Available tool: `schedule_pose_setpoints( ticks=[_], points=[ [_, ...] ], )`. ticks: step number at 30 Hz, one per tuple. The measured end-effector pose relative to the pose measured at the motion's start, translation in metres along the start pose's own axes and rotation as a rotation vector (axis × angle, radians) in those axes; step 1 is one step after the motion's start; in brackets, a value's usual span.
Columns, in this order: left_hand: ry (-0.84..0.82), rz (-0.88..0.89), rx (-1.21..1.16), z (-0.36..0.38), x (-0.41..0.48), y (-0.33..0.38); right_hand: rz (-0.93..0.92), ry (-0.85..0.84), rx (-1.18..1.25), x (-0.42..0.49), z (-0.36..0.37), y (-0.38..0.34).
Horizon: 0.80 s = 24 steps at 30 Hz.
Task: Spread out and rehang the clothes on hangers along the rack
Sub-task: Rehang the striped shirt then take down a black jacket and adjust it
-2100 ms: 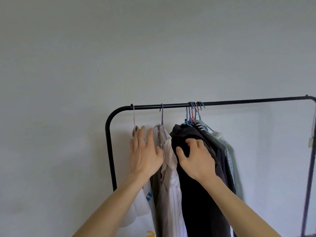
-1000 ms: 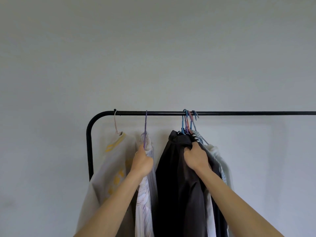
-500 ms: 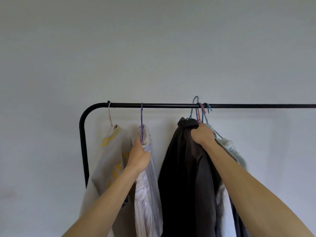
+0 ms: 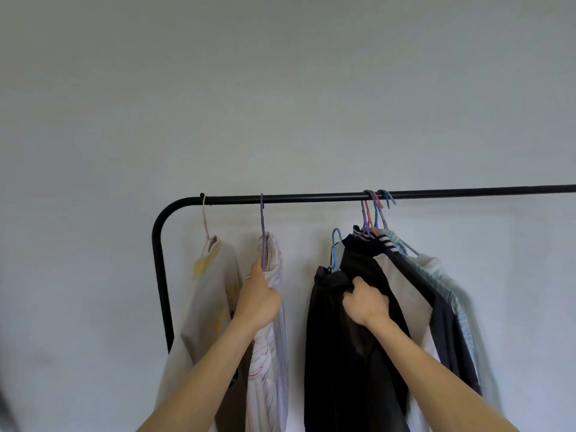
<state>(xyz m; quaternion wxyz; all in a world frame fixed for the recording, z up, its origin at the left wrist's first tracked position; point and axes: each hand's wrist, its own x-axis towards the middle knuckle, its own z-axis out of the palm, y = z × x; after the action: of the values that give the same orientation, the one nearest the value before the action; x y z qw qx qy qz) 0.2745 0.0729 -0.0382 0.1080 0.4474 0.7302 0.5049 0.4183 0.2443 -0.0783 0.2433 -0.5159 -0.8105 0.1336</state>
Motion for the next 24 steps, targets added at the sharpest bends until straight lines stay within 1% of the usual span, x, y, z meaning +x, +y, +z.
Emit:
schedule_pose_setpoints(
  ticks=[5, 8, 11, 14, 18, 21, 24],
  points=[
    [0.024, 0.002, 0.122, 0.004, -0.012, -0.010, -0.067, 0.014, 0.153, -0.044, 0.006, 0.018],
    [0.065, 0.020, 0.226, 0.002, -0.021, -0.013, -0.096, 0.024, 0.229, -0.071, 0.008, 0.025],
    [0.105, 0.055, 0.362, -0.002, -0.032, -0.021, -0.100, 0.031, 0.271, -0.097, 0.011, 0.028],
    [0.129, 0.101, 0.432, -0.005, -0.041, -0.030, -0.107, 0.034, 0.267, -0.120, 0.014, 0.028],
    [0.139, 0.146, 0.417, -0.009, -0.053, -0.038, -0.121, 0.041, 0.273, -0.143, 0.016, 0.025],
    [0.087, 0.143, 0.317, -0.013, -0.066, -0.043, -0.122, 0.053, 0.251, -0.159, 0.017, 0.022],
    [0.040, 0.129, 0.319, -0.022, -0.075, -0.053, -0.110, 0.070, 0.230, -0.180, 0.020, 0.015]
  ],
)
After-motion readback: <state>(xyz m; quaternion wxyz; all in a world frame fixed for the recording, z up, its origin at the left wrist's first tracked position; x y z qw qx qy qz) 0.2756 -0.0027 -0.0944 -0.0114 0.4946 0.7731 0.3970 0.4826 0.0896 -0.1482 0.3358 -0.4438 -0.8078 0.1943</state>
